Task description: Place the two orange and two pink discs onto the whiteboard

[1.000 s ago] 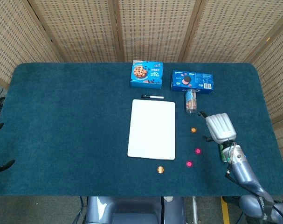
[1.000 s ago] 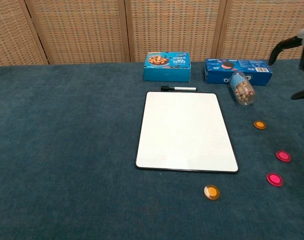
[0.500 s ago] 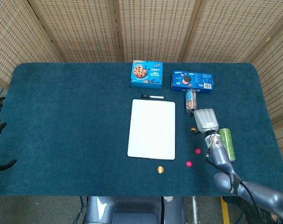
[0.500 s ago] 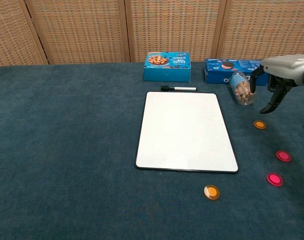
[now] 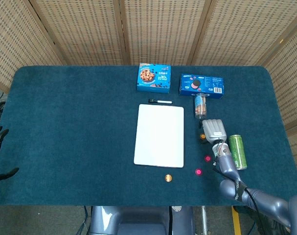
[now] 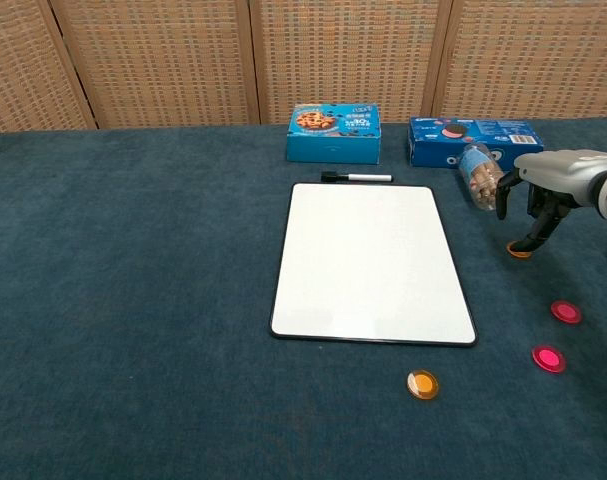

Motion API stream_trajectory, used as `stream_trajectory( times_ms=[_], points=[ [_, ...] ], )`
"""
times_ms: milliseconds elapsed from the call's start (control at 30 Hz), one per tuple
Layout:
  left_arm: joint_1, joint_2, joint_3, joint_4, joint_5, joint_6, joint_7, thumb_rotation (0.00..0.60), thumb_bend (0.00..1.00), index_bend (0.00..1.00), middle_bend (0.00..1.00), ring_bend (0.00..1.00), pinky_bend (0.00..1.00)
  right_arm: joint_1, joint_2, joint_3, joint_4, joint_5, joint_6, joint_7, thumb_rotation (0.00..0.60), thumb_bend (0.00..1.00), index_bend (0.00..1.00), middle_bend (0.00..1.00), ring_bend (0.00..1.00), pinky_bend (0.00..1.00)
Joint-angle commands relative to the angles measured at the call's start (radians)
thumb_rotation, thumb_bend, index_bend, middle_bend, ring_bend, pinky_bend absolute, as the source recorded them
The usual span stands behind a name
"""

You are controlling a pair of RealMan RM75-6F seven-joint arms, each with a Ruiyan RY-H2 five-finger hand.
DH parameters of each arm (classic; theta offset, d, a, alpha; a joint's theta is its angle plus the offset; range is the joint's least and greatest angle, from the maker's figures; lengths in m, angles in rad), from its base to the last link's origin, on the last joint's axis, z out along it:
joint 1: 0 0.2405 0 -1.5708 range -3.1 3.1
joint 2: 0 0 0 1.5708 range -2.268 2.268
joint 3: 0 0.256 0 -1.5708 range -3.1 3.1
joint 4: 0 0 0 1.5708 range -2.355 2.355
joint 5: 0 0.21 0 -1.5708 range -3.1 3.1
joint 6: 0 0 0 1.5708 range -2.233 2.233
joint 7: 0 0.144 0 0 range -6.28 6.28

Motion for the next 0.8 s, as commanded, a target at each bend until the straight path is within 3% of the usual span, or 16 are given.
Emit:
stream_trajectory(
  times_ms=[33, 800],
  points=[
    [-0.001, 0.000, 0.000, 0.001, 0.000, -0.001, 0.000, 0.600, 0.00, 0.00, 0.00, 0.00, 0.00, 0.005, -0.012, -0.007, 0.020, 0.006, -0.004, 0.003, 0.600, 0.26, 0.41, 0.99, 1.00, 1.00],
    [-0.001, 0.001, 0.000, 0.002, 0.000, 0.001, -0.006, 0.600, 0.00, 0.00, 0.00, 0.00, 0.00, 0.023, -0.038, -0.042, 0.099, 0.053, -0.034, -0.010, 0.600, 0.26, 0.41, 0.99, 1.00, 1.00]
  ],
)
